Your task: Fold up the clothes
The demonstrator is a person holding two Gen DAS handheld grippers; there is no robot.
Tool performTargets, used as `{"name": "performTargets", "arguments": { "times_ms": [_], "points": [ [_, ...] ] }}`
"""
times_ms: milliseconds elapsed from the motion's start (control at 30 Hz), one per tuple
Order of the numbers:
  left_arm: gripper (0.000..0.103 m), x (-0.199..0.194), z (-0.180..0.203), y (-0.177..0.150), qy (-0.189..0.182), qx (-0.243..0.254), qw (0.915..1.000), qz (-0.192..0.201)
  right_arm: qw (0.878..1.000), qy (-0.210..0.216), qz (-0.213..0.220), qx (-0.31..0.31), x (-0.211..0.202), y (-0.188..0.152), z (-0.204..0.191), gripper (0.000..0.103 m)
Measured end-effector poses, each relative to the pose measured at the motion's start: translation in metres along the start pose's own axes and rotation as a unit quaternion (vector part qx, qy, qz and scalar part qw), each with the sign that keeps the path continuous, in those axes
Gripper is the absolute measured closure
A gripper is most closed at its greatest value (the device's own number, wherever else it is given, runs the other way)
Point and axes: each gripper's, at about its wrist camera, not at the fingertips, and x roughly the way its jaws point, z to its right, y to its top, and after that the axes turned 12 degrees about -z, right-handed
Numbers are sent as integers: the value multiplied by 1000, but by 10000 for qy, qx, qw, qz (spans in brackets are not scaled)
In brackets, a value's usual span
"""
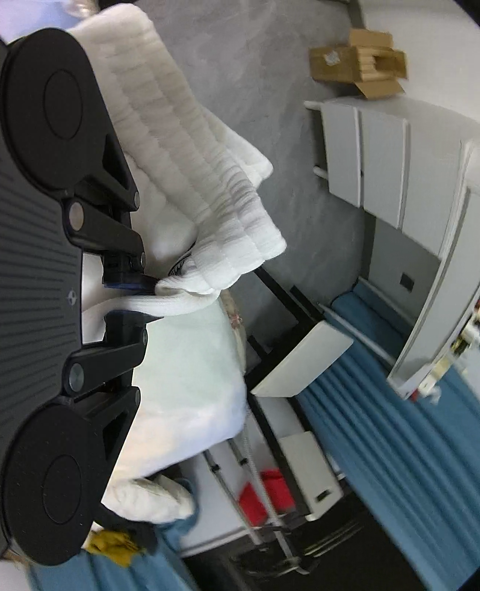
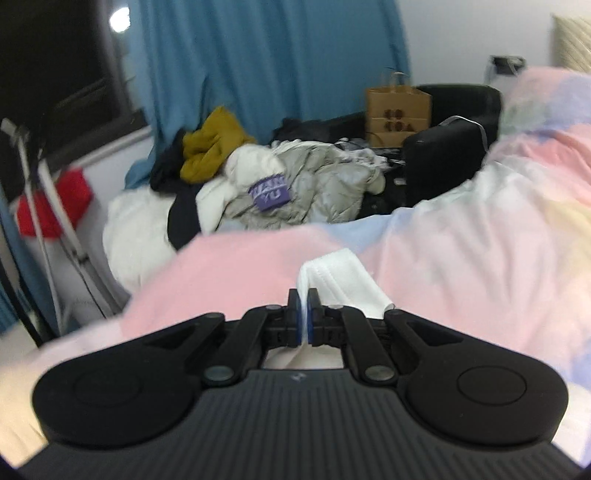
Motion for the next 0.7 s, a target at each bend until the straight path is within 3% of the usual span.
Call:
{"name": "performTargets", "arguments": {
  "times_ms": [133, 200, 233, 300, 367, 433, 600, 700],
  "points": [
    [85, -14, 0, -12, -195, 293, 9993, 100, 9991, 392, -4, 149, -11, 3, 13, 92],
    [76, -21, 0, -17, -292, 439, 9985, 149, 9971, 680, -99, 341, -23, 10, 25, 90],
    [65, -25, 0, -20, -341, 512, 9980, 174, 9958, 800, -88, 429, -34, 12, 30, 89],
    [60, -44, -6, -31, -616, 533, 9963, 283, 9936, 1009, 12, 514, -58, 14, 41, 80],
    [51, -66, -10, -49, -865, 602, 9936, 393, 9929, 1091, 177, 441, -85, 12, 48, 57],
    [41, -87, -18, -73, -1022, 599, 9918, 487, 9918, 1170, 236, 465, -110, 6, 58, 43],
    [30, -108, -54, -133, -1147, 73, 9927, 362, 9803, 1441, 93, 1346, -165, -30, 108, 43],
    [27, -106, -85, -158, -1263, -583, 9901, 197, 9596, 1649, -247, 2265, -176, -65, 147, 43]
  ]
}}
